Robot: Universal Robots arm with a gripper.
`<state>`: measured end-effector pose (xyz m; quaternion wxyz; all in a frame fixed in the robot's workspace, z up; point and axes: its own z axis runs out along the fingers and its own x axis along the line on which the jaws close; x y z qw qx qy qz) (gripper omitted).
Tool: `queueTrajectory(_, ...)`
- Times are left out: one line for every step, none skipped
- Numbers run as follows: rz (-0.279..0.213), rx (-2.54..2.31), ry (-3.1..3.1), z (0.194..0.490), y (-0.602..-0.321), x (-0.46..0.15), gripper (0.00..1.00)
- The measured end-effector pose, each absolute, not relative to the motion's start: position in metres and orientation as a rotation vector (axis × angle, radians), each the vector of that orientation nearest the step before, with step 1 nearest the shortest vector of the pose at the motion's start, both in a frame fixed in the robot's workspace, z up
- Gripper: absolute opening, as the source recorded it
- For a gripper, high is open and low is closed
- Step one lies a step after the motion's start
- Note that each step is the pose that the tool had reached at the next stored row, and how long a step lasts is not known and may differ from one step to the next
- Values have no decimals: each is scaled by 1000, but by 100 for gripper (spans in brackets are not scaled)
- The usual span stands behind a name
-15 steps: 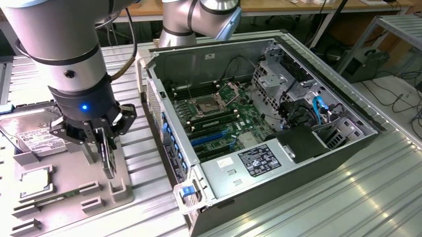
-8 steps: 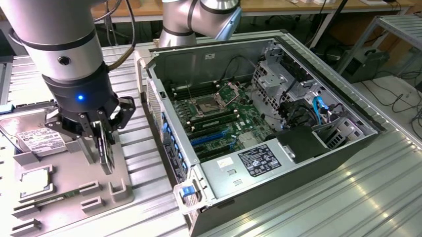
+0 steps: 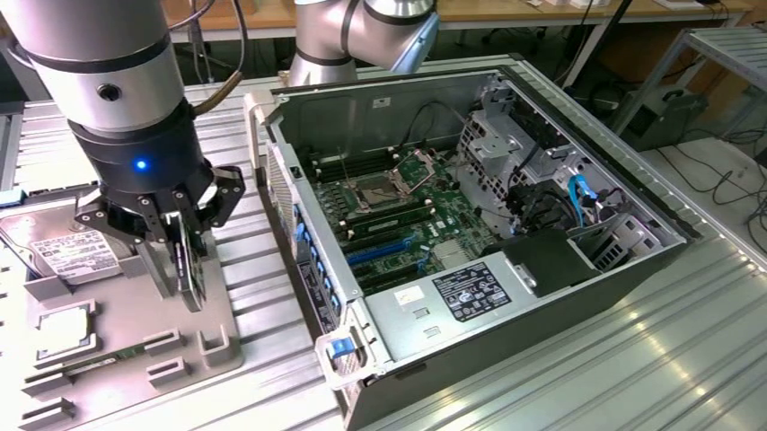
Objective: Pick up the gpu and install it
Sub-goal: 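Pick up the gpu and move the gpu toward the slot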
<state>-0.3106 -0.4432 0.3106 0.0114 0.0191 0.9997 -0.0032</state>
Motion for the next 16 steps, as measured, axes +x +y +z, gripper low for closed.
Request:
queueTrajectory(-10, 59, 3118, 312, -443, -311, 28)
queueTrajectory(-10, 59, 3118, 313, -443, -311, 28)
queueTrajectory(-10, 59, 3118, 314, -443, -311, 28)
queueTrajectory(-10, 59, 3118, 315, -443, -311, 28)
queueTrajectory(-10, 59, 3118, 316, -443, -311, 28)
queueTrajectory(-10, 60, 3118, 317, -443, -311, 28)
queueTrajectory(-10, 60, 3118, 318, -443, -311, 28)
queueTrajectory(-10, 60, 3118, 319, -443, -311, 28)
queueTrajectory(-10, 60, 3118, 320, -443, -311, 28)
queueTrajectory(-10, 60, 3118, 321, -443, -311, 28)
queueTrajectory(-10, 60, 3118, 322, -443, -311, 28)
queueTrajectory(-10, 60, 3118, 324, -443, -311, 28)
queueTrajectory(-10, 59, 3118, 326, -443, -311, 28)
queueTrajectory(-10, 60, 3118, 329, -443, -311, 28)
queueTrajectory(-10, 59, 3118, 331, -443, -311, 28)
queueTrajectory(-10, 59, 3118, 332, -443, -311, 28)
